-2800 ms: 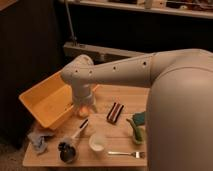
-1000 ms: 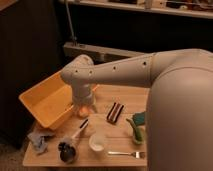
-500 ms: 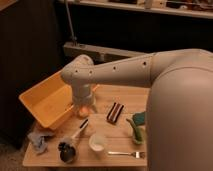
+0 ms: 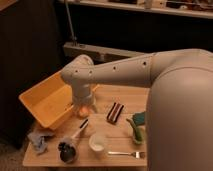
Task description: Place fork in paper cup
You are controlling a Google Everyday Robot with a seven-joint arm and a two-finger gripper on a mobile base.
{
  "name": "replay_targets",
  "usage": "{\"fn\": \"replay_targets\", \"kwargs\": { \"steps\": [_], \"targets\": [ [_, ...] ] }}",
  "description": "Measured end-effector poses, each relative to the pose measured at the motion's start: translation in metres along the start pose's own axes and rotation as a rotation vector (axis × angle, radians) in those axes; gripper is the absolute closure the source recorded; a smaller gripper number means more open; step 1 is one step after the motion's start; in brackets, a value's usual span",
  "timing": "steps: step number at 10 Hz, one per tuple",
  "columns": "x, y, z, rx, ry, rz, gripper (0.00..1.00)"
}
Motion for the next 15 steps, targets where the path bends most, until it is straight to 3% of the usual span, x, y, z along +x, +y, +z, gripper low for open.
{"fn": "replay_targets", "kwargs": {
  "steps": [8,11,13,15],
  "targets": [
    [0.0,-0.002,-0.001,-0.002,-0.002,0.018,0.35],
    [0.006,-0.035,-0.013,-0.026,-0.045,0.225,0.35],
    [0.017,-0.071,-0.022,-0.05,-0.069,0.355,0.35],
    [0.024,-0.083,-0.023,-0.066,-0.069,0.403,0.35]
  ]
}}
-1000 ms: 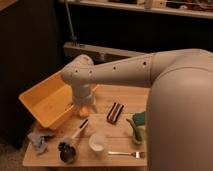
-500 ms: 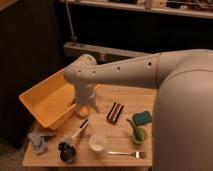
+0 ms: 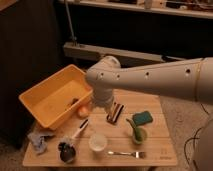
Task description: Place fork in paper cup
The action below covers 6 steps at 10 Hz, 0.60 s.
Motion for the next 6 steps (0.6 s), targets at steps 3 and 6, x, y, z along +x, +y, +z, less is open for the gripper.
{"fn": "replay_targets", "kwargs": {
  "steps": [3,6],
  "targets": [
    [0.001,-0.034,0.003,0.012,0.014,0.077,0.35],
    [0.003,-0.034,0.004,0.015,0.017,0.078,0.35]
  ]
}}
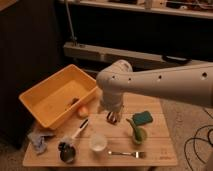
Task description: Place fork in paper cup
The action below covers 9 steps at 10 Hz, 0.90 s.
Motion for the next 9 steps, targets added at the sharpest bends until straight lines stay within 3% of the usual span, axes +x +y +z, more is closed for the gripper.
{"fn": "replay_targets", "kwargs": {
  "steps": [5,9],
  "targets": [
    [0.0,-0.003,0.002,0.002,0.012,0.013,0.35],
    [0.003,-0.042,0.005,0.005,0.042,0.058,0.35]
  ]
}}
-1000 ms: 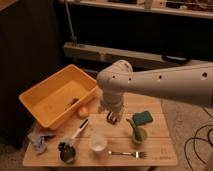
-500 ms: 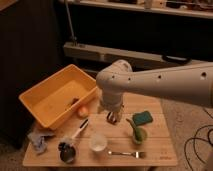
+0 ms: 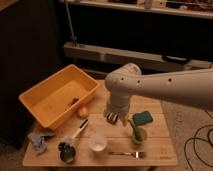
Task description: Place fork in paper cup
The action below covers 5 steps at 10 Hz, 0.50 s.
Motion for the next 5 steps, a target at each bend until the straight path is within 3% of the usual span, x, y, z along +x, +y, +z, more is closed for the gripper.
{"fn": "replay_targets", "kwargs": {
  "steps": [5],
  "targets": [
    [0.001,-0.053,0.002,-0.021,0.036,-0.006,0.35]
  ]
}}
